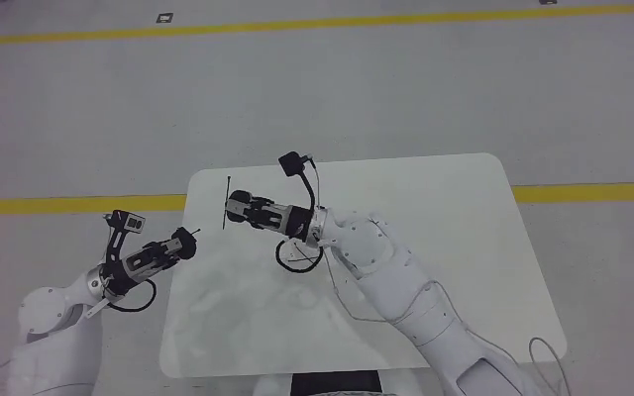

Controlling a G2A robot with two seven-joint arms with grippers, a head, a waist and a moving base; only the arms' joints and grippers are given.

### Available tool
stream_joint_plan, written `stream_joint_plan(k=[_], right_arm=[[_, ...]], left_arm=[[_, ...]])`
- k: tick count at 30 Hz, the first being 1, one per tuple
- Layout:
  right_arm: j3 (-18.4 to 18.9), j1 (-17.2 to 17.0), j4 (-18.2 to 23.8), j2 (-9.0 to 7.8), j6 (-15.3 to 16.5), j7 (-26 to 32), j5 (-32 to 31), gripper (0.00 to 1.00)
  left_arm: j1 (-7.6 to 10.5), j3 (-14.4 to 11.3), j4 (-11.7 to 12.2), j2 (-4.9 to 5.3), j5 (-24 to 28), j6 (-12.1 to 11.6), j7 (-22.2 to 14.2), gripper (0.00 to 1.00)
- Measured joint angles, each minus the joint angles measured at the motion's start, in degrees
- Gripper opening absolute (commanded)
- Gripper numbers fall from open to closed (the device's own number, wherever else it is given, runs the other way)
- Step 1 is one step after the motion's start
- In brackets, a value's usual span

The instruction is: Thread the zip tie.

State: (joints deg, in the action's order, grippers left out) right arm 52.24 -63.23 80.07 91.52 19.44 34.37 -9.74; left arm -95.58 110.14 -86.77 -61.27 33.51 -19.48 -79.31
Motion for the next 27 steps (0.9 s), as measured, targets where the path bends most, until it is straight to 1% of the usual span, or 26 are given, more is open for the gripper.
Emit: stream_joint_plan(k=[4,27], right_arm=[[-1.31,1.21,-1.87,0.37,0.06,-1.8,0.87,0.0],[-1.29,1.19,-1.86,0.36,0.04,-1.75,0.86,0.0]], left_arm=[[0.0,0.0,0.0,0.0,0.0,0.0,0.0,0.0],[0.0,0.0,0.0,0.0,0.0,0.0,0.0,0.0]])
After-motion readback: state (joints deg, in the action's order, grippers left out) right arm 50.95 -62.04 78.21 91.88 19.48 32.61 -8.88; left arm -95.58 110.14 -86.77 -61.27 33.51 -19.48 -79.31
